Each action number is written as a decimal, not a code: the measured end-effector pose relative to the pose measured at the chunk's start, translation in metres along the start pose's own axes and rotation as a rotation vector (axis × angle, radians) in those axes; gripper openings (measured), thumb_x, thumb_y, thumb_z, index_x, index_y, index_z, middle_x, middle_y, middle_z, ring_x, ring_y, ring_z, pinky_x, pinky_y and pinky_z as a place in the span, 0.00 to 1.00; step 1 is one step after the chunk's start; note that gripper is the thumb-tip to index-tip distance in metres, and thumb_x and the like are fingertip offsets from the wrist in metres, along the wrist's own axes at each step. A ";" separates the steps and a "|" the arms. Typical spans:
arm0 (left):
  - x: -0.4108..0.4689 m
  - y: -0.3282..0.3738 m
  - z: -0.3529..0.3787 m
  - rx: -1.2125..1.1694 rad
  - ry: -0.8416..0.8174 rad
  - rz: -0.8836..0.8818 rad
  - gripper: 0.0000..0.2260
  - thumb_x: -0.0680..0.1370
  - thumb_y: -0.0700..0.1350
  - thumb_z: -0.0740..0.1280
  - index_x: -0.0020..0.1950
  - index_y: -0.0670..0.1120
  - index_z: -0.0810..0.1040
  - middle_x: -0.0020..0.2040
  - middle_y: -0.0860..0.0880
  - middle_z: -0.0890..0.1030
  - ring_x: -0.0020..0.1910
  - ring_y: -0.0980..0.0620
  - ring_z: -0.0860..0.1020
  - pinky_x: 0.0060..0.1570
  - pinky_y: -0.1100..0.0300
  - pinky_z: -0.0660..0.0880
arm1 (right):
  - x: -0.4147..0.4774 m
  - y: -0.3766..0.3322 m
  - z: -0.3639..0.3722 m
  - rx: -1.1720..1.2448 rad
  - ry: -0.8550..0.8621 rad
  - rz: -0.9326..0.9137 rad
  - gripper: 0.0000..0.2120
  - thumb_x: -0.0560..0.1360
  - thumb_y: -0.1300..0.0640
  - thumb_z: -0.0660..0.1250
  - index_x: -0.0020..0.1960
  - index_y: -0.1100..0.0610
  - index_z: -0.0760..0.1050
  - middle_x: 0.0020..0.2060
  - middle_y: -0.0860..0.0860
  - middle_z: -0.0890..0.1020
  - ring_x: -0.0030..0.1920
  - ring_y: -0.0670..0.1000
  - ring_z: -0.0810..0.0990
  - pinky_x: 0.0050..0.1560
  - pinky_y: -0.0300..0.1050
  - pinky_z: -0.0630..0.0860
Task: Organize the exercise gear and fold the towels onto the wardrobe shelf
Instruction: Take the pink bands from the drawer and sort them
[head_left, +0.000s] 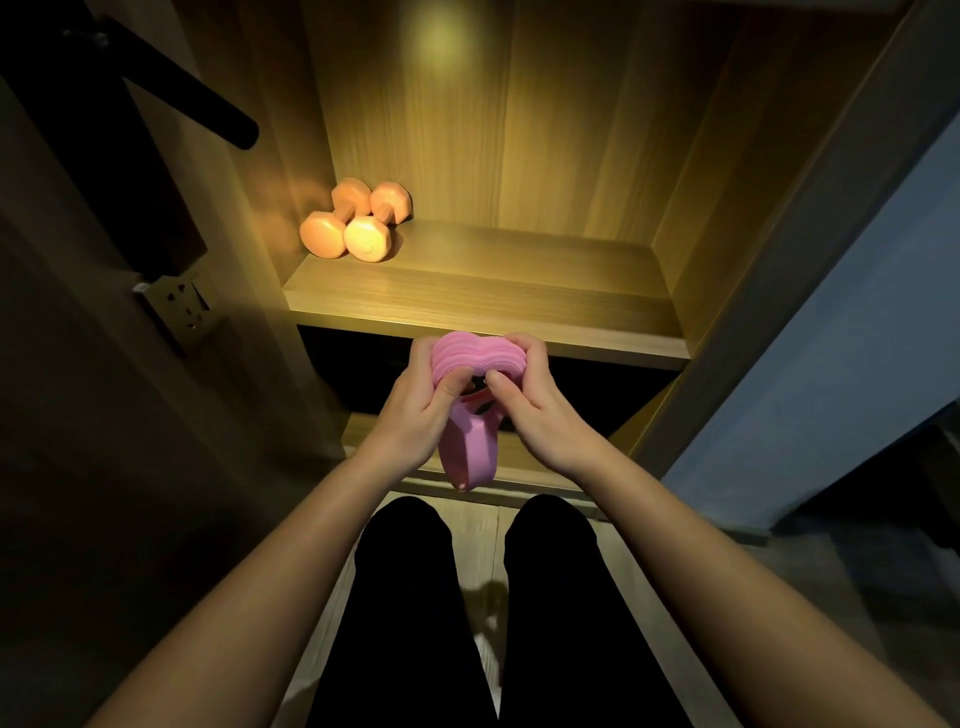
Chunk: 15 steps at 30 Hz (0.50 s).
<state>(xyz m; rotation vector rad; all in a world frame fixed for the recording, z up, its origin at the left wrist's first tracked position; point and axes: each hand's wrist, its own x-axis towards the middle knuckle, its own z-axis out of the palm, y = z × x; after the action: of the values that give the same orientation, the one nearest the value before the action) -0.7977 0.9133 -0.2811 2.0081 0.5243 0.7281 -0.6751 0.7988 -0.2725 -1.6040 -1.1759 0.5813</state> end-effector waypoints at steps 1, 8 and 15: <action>0.001 0.000 -0.001 0.004 0.003 0.012 0.31 0.76 0.68 0.56 0.67 0.45 0.66 0.57 0.64 0.71 0.58 0.67 0.73 0.60 0.58 0.74 | 0.000 -0.001 0.000 0.025 -0.004 -0.001 0.24 0.79 0.48 0.58 0.71 0.54 0.56 0.59 0.45 0.70 0.56 0.37 0.73 0.56 0.36 0.71; 0.000 -0.001 -0.006 -0.016 -0.017 0.053 0.20 0.77 0.59 0.62 0.64 0.50 0.67 0.56 0.60 0.75 0.55 0.65 0.75 0.54 0.66 0.74 | 0.002 -0.007 -0.013 0.179 0.020 -0.015 0.15 0.79 0.59 0.63 0.65 0.60 0.70 0.55 0.49 0.78 0.54 0.42 0.76 0.58 0.40 0.74; 0.005 0.003 -0.034 0.249 -0.172 0.096 0.24 0.71 0.59 0.69 0.62 0.50 0.76 0.53 0.56 0.79 0.53 0.60 0.76 0.53 0.58 0.77 | 0.011 -0.025 -0.044 -0.177 -0.225 0.038 0.21 0.71 0.60 0.75 0.62 0.59 0.74 0.54 0.49 0.81 0.53 0.44 0.79 0.57 0.38 0.75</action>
<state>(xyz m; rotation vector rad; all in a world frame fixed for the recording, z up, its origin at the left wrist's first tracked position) -0.8171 0.9358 -0.2626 2.3166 0.4363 0.5615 -0.6447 0.7897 -0.2312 -1.7476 -1.3976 0.7135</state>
